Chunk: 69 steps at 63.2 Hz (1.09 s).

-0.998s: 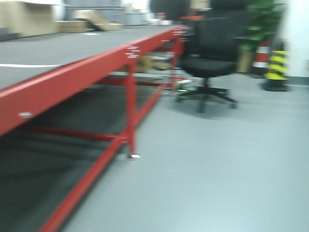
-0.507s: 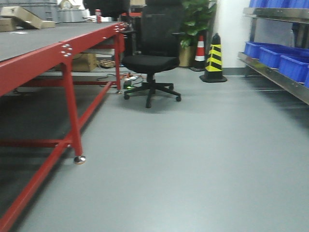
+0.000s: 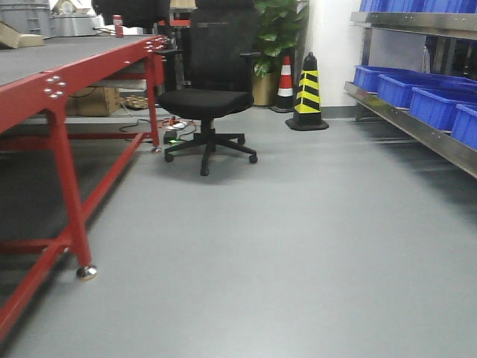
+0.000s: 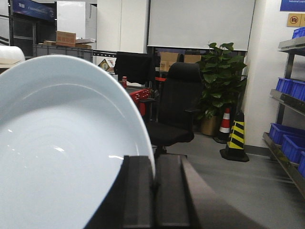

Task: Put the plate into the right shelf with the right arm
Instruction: 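Drive the base away from the table toward the steel shelving rack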

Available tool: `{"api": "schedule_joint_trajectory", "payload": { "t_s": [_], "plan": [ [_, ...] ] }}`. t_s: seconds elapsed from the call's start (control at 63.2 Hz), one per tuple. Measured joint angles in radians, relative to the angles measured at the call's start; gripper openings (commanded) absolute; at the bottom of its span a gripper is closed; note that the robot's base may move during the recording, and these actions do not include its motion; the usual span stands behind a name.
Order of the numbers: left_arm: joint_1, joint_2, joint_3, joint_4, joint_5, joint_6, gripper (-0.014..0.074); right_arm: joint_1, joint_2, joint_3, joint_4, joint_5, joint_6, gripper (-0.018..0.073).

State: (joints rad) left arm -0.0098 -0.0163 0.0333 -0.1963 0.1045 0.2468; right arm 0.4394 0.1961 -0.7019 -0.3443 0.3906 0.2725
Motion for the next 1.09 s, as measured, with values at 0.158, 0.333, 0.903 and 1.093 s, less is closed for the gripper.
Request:
{"api": "schedule_joint_trajectory", "payload": {
  "t_s": [0.158,0.333,0.903,1.093],
  "plan": [
    [0.000,0.000,0.000,0.000,0.000,0.000,-0.0047,0.000,0.000,0.000,0.000,0.000,0.000,0.0055],
    [0.000,0.000,0.000,0.000,0.000,0.000,-0.0047,0.000,0.000,0.000,0.000,0.000,0.000,0.0055],
    [0.000,0.000,0.000,0.000,0.000,0.000,-0.0047,0.000,0.000,0.000,0.000,0.000,0.000,0.0055],
    [0.000,0.000,0.000,0.000,0.000,0.000,-0.0047,0.000,0.000,0.000,0.000,0.000,0.000,0.0055]
  ]
}}
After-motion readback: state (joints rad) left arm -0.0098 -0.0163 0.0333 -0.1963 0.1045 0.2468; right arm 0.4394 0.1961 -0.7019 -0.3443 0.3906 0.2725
